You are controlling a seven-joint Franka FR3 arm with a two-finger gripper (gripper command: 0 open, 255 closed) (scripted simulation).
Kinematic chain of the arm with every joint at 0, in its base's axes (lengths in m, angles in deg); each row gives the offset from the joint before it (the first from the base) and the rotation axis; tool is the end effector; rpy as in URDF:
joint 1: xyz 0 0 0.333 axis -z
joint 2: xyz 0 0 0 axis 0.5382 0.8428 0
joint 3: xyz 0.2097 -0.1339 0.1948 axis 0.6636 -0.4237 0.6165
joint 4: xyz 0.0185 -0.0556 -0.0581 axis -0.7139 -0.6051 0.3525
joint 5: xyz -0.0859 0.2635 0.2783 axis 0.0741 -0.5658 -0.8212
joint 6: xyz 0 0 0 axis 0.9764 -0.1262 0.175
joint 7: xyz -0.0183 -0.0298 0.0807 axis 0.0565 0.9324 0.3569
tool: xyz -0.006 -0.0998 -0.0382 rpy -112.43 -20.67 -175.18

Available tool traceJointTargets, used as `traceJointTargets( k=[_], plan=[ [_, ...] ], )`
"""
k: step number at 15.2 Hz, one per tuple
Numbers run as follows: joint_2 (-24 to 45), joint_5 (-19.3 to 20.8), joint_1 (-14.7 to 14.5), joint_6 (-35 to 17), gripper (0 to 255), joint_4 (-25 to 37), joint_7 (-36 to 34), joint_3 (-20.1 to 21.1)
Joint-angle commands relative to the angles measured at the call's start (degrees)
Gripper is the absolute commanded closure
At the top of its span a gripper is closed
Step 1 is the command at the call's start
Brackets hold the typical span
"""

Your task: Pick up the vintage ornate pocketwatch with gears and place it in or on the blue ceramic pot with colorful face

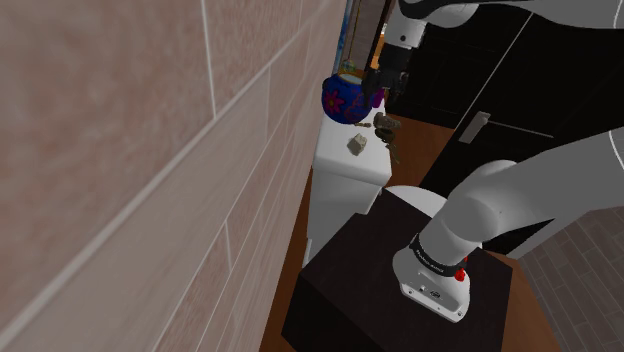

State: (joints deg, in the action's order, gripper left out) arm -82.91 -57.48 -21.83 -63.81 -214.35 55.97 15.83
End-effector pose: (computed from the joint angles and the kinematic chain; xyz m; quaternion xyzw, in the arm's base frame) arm 0.3485 -0.1413 0.5002 -0.9795 0.1814 0.0529 0.0701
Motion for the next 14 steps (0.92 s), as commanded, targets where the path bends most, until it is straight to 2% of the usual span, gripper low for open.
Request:
traceJointTargets(
  k=[1,8,14],
  plan=[
    [1.8,0.6,2.0,-1.4,0,-1.1,-1.7,-1.4],
    [7.4,2.3,8.1,-5.1,0,-3.8,-7.6,-5.9],
    [7.9,2.3,8.1,-9.9,0,-8.2,-7.6,-6.0]
  ],
)
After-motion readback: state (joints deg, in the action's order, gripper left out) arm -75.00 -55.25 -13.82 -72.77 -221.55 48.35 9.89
